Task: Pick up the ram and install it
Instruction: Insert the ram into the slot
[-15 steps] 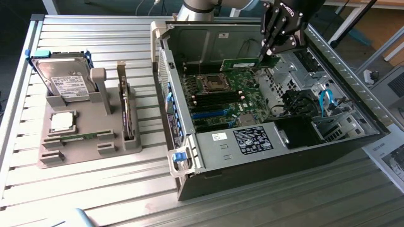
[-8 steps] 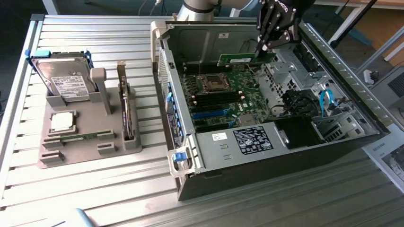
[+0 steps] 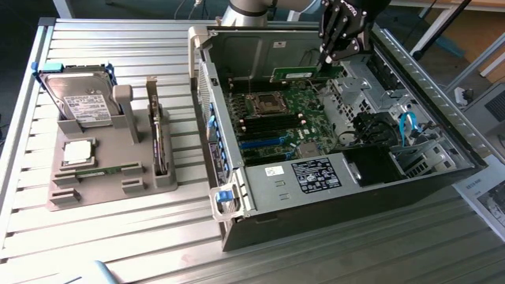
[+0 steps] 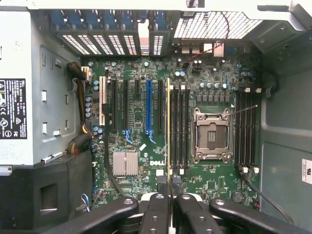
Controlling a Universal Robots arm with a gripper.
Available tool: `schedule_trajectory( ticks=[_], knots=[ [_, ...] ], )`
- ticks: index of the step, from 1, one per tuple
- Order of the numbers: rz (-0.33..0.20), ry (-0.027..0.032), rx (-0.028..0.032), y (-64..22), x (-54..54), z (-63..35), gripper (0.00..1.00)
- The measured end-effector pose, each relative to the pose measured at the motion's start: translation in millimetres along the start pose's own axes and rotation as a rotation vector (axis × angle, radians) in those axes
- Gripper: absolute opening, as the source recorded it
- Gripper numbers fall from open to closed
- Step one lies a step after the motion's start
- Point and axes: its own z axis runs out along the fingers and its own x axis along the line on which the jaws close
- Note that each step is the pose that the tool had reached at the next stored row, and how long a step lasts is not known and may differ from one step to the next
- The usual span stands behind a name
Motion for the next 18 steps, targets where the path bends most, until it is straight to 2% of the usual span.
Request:
schedule_trajectory(
  ticks=[15,18],
  knots=[
    [0.0,-0.0002,0.0001,-0.1,-0.4,0.4,0.12],
    [0.0,0.0001,0.0,-0.1,-9.7,2.3,0.12]
  ],
)
